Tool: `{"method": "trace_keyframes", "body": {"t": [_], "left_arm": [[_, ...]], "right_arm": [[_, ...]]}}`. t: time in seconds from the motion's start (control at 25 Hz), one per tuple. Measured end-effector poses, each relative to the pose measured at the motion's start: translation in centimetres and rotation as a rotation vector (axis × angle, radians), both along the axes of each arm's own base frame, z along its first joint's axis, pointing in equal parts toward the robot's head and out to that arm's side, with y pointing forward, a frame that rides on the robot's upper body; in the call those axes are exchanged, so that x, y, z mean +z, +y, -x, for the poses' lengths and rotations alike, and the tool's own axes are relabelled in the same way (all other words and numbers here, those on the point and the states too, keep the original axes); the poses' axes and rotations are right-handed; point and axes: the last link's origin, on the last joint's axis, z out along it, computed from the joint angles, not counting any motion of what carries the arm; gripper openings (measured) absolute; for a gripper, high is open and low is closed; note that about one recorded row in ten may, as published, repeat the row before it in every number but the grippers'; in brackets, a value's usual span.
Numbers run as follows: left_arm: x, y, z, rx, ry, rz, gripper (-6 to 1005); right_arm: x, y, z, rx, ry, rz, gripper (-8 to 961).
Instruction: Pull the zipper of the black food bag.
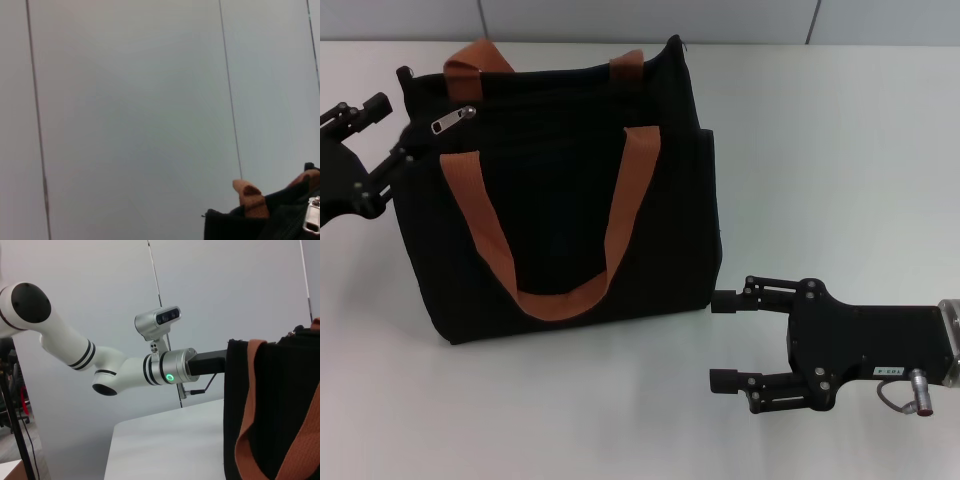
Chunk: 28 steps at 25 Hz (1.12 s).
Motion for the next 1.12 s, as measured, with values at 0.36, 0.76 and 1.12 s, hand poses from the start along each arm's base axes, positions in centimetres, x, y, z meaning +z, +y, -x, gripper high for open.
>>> {"method": "trace_keyframes", "body": {"t": [0.36, 0.76, 1.12], "left_arm": [[-0.4, -0.3, -0.2, -0.013, -0.004, -0.008, 381], [-0.3, -1.1, -1.5, -0.091, -0.074, -0.022, 77], [-0.7, -1.1, -2.3, -0.119, -0.099, -0.051, 16]], "right_arm": [[0.6, -0.2, 1.2, 0.034, 0.078, 0.029, 800], [2.9, 2.5, 6.6, -0.079, 0.325, 0.223, 800], [2.9, 7.2, 12.4, -0.219, 0.286, 0.418, 799]]}}
